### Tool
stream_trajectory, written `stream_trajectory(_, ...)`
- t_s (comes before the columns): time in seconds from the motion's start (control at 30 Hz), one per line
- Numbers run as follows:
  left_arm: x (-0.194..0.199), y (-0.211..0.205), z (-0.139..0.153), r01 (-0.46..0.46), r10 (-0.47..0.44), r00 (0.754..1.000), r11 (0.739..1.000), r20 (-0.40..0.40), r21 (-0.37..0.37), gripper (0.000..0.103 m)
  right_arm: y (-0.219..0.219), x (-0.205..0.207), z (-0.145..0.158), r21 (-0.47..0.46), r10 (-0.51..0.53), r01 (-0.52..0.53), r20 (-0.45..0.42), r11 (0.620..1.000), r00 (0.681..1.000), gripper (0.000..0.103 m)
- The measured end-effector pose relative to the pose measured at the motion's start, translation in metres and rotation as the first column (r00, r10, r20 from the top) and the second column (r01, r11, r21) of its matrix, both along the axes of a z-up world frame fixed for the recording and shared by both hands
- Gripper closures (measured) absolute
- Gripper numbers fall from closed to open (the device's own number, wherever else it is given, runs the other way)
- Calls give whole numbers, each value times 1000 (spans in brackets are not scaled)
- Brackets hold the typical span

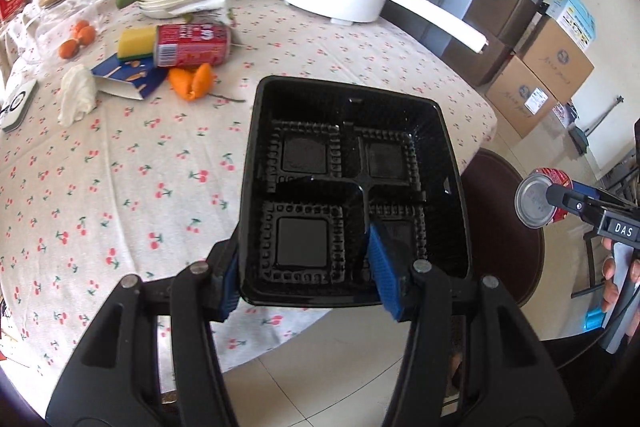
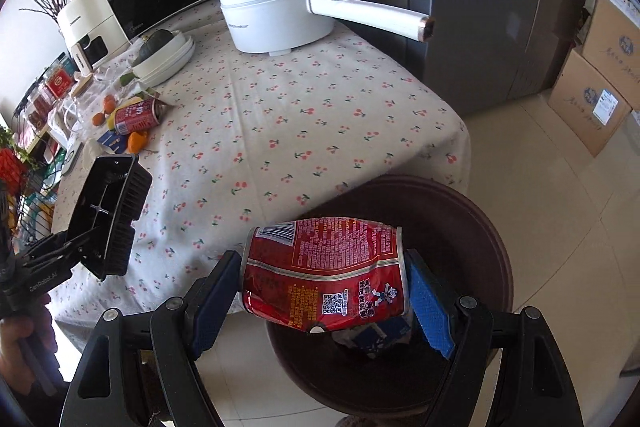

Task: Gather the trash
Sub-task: 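Carry the trays and crushed can over the bin and open the left gripper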

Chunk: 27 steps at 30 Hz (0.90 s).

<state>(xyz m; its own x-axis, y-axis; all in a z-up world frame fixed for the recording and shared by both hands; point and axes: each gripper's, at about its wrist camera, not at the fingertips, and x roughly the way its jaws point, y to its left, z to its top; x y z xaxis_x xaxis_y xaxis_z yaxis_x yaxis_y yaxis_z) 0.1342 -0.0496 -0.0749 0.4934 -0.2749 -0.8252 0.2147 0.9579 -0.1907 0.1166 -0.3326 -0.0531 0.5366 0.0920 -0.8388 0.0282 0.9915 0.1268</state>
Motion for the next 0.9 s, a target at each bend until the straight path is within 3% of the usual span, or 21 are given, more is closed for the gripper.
stream_trajectory(0.37,-8,-100,-18,204,-204,979,979,-19,22,46,-72,-28,-15,0,-123,123,-29,992,992,21)
stream_trajectory(0.63,-14,-144,-30,307,-308,951,951,12,32,44,-96,-41,-19,-11,-163,163,-39,987,986,21)
stream_trajectory(0.67,-15,-145,-29,307,-308,951,951,25,36,42,-97,-41,-20,-10,-166,166,-41,986,985,21)
stream_trajectory(0.73,-12,-147,-29,299,-299,954,954,16,33,20,-98,-42,-19,-5,-170,170,-42,985,984,21)
stream_trajectory(0.8,-10,-145,-28,258,-259,966,965,16,51,8,-97,-41,-18,-3,-167,167,-41,986,985,21)
stream_trajectory(0.9,-8,-138,-27,220,-223,975,970,17,103,4,-92,-39,-17,-4,-153,153,-36,988,988,21)
